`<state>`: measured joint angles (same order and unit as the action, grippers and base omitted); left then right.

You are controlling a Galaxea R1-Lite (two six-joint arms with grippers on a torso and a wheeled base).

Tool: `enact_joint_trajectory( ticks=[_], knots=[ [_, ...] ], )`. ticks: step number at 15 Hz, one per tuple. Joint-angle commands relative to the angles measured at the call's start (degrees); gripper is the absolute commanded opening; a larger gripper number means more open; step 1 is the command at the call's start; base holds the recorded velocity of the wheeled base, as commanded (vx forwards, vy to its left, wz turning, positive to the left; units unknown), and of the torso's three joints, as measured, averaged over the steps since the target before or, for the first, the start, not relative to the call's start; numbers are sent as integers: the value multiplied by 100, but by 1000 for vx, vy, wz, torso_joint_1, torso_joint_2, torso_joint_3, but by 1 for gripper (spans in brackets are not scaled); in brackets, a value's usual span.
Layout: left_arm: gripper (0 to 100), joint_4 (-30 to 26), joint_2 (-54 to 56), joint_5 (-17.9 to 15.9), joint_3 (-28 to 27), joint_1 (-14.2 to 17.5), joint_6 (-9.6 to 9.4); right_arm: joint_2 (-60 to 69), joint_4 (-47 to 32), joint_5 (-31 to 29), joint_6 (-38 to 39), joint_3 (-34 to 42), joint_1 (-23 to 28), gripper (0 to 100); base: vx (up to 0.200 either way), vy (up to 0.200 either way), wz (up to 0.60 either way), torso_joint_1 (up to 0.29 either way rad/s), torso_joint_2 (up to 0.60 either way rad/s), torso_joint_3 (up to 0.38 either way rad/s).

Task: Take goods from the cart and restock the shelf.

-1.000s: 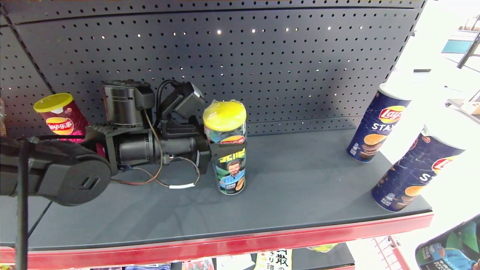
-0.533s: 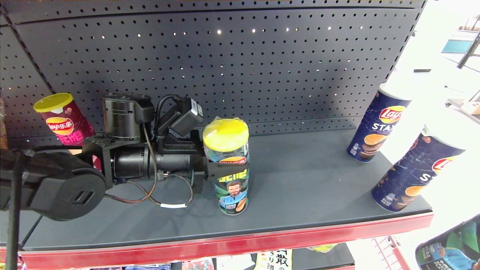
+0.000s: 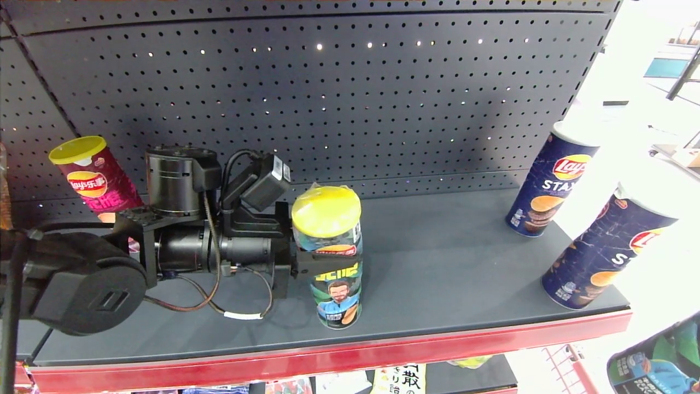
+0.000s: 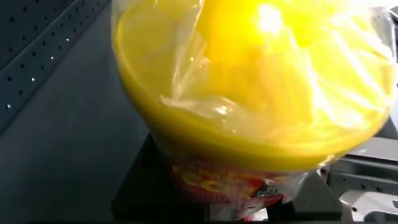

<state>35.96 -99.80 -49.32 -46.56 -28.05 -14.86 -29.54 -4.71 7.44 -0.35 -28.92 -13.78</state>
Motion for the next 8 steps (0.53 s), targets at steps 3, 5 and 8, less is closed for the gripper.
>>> enact_joint_trajectory(
  ticks=[3,5,8],
  knots=[
    [0,-10,75,-130,15,10,36,-8,-4,3,-9,0,-2,0,0,0,0,0,0,0],
    [0,-19,75,-139,33,10,36,-8,-4,3,-9,0,-2,0,0,0,0,0,0,0],
    [0,-10,75,-86,217,19,27,-8,-4,3,-9,9,-2,0,0,0,0,0,0,0]
  ],
)
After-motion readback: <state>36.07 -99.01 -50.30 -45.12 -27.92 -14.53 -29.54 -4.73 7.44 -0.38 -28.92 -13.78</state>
